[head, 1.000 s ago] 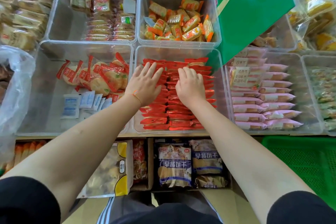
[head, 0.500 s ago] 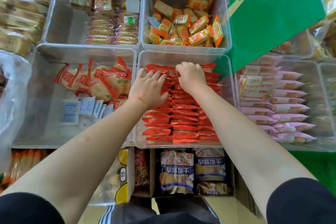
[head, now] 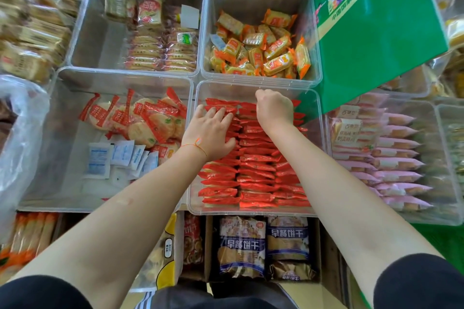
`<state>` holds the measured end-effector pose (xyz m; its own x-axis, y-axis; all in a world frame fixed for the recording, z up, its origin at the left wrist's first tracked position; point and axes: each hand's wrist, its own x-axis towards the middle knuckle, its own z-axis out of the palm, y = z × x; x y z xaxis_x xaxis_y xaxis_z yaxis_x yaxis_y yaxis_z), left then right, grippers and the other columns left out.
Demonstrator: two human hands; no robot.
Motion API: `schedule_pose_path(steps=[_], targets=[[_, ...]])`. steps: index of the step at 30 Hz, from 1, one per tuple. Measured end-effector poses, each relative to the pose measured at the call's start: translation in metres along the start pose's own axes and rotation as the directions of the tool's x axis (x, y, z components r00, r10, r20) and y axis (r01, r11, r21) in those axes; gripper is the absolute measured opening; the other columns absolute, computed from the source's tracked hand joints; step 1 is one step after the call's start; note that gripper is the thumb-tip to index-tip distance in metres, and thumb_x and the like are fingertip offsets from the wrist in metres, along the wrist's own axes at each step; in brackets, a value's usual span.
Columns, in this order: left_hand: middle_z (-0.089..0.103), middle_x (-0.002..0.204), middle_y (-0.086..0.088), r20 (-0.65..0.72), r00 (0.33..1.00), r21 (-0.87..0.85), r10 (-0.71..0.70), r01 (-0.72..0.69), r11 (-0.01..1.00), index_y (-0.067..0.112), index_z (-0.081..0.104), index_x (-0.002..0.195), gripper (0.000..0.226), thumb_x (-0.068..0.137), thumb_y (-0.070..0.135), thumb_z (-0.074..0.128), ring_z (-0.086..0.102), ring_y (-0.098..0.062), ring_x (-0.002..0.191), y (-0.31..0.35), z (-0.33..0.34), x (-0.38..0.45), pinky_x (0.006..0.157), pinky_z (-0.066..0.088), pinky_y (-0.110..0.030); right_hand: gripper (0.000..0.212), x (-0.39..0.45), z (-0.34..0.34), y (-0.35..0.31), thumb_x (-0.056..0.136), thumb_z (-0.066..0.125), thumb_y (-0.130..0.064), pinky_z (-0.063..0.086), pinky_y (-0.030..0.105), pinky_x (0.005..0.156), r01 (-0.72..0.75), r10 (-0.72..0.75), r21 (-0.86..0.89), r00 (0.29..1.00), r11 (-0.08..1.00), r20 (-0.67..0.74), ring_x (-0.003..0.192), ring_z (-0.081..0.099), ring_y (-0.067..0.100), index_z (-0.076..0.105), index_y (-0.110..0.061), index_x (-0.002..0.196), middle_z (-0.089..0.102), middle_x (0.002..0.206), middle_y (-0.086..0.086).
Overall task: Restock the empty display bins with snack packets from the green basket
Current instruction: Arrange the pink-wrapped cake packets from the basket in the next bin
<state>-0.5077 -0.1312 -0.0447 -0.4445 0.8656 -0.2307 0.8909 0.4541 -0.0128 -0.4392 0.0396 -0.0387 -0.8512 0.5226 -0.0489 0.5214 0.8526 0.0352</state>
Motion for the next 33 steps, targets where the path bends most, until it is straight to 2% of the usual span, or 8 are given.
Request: schedule_pose_path(steps=[7,13,18,24,28,30,32,33], targets=[[0.041,0.153,-0.009,-0.016,1.0,-0.013,0.003,-0.003,1.0,0.018,0.037,0.149,0.072,0.089,0.059,0.035,0.038,-0.027,0.137,-0.001,0.002,0.0,0.117,0.014,-0.049,0.008,0.008,0.005,0.0,0.096,0.058,-0.016,0.041,0.036,0.066,0.051,-0.055,0.032,0.986,0.998,0.156,0.092,0.064,0.033,0.062,-0.011,0.1,0.064,0.1,0.008],[0.041,0.153,-0.009,-0.022,1.0,-0.016,0.001,-0.002,1.0,0.018,0.037,0.149,0.072,0.089,0.059,0.035,0.038,-0.027,0.138,-0.001,0.002,0.0,0.117,0.014,-0.048,0.014,0.0,0.005,0.001,0.094,0.047,0.0,0.037,0.034,0.06,0.067,-0.068,0.014,0.997,0.998,0.045,0.082,0.064,0.034,0.059,-0.008,0.098,0.06,0.093,0.01],[0.042,0.152,-0.008,-0.024,1.0,-0.005,0.001,-0.001,1.0,0.018,0.038,0.149,0.072,0.089,0.059,0.034,0.039,-0.026,0.137,0.0,0.004,0.001,0.117,0.015,-0.049,0.008,-0.008,0.001,0.0,0.092,0.055,-0.008,0.041,0.033,0.053,0.05,-0.016,0.166,0.98,0.985,-0.197,0.069,0.064,0.034,0.059,-0.005,0.098,0.063,0.088,0.011],[0.043,0.152,-0.008,-0.028,1.0,-0.008,-0.001,0.0,1.0,0.019,0.038,0.149,0.073,0.089,0.06,0.034,0.04,-0.026,0.136,-0.001,0.003,0.001,0.116,0.015,-0.048,0.018,-0.011,0.013,0.001,0.099,0.044,-0.012,0.042,0.032,0.058,0.027,-0.029,0.139,0.999,0.99,0.012,0.079,0.065,0.031,0.062,-0.011,0.1,0.064,0.092,0.007],[0.045,0.15,-0.008,-0.039,0.999,-0.014,0.0,0.0,1.0,0.019,0.038,0.148,0.072,0.089,0.059,0.035,0.041,-0.026,0.135,0.0,0.005,0.001,0.116,0.016,-0.048,0.014,-0.021,0.014,-0.005,0.093,0.054,-0.015,0.048,0.038,0.06,0.107,-0.086,0.101,0.976,0.989,-0.199,0.082,0.06,0.031,0.063,-0.006,0.097,0.061,0.092,0.011],[0.045,0.15,-0.008,-0.041,0.999,-0.011,-0.001,0.001,1.0,0.018,0.039,0.148,0.071,0.089,0.058,0.035,0.041,-0.026,0.135,-0.001,0.004,0.001,0.116,0.017,-0.048,0.03,-0.034,0.025,-0.016,0.095,0.052,-0.02,0.051,0.047,0.085,0.147,-0.121,0.118,0.972,0.982,-0.201,0.108,0.057,0.035,0.06,-0.003,0.119,0.059,0.118,0.018],[0.044,0.15,-0.008,-0.042,0.999,-0.015,-0.003,0.002,1.0,0.018,0.039,0.148,0.07,0.089,0.056,0.035,0.04,-0.026,0.136,-0.001,0.004,0.001,0.116,0.016,-0.048,0.056,-0.048,0.039,-0.022,0.103,0.038,-0.033,0.025,0.049,0.118,0.1,-0.105,0.2,0.994,0.975,0.013,0.146,0.027,0.034,0.033,-0.004,0.15,0.031,0.156,0.019],[0.044,0.151,-0.008,-0.044,0.999,-0.018,-0.003,0.002,1.0,0.018,0.039,0.148,0.07,0.089,0.055,0.035,0.04,-0.026,0.136,0.0,0.004,0.0,0.116,0.016,-0.048,0.063,-0.054,0.046,-0.021,0.104,0.029,-0.04,0.01,0.046,0.123,0.057,-0.081,0.226,0.992,0.972,0.1,0.152,0.009,0.028,0.017,-0.007,0.157,0.013,0.164,0.015]])
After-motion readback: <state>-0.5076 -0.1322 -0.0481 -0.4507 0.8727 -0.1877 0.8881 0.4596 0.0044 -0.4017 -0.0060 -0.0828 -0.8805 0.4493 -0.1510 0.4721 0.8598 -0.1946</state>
